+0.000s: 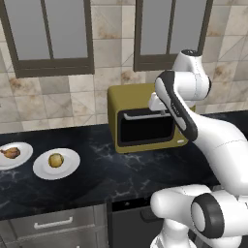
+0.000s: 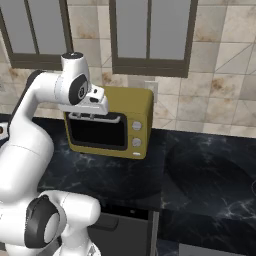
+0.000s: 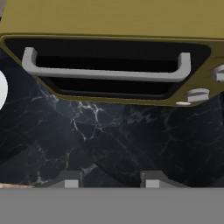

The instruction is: Open the toaster oven door. Place the bread on the top rack in the toaster oven and place the chicken drumstick on the bottom rack.

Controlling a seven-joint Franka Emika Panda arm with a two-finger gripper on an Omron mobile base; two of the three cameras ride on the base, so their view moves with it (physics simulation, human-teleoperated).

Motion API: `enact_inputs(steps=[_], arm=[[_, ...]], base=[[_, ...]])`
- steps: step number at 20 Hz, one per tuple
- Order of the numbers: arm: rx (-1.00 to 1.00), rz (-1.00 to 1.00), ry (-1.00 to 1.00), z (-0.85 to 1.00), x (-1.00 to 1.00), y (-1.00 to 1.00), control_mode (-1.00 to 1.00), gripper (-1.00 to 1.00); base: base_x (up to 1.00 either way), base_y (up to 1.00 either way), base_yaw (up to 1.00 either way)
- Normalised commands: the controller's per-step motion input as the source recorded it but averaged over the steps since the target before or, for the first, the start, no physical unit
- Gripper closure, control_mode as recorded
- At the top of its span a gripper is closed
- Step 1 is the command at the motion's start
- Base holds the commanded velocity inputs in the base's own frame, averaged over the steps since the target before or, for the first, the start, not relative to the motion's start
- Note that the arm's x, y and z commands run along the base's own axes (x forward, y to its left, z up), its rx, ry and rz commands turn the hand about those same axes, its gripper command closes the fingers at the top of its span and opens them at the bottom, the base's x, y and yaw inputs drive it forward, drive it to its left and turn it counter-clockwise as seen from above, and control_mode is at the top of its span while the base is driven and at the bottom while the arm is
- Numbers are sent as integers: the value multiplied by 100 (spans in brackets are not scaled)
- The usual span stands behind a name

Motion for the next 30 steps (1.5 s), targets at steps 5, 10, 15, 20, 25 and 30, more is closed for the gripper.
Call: enact_inputs(steps=[5,10,15,20,25,30], arm=[[0,0,0,0,0,0,100,-100],[0,0,0,0,0,0,100,-100],[0,0,0,0,0,0,100,-100],[0,0,0,0,0,0,100,-100],[0,0,0,0,0,0,100,-100],[0,0,0,0,0,0,100,-100]], base=[[0,0,0],[1,0,0],[-8,4,0],[-1,59,0],[0,58,-1],[2,23,0]])
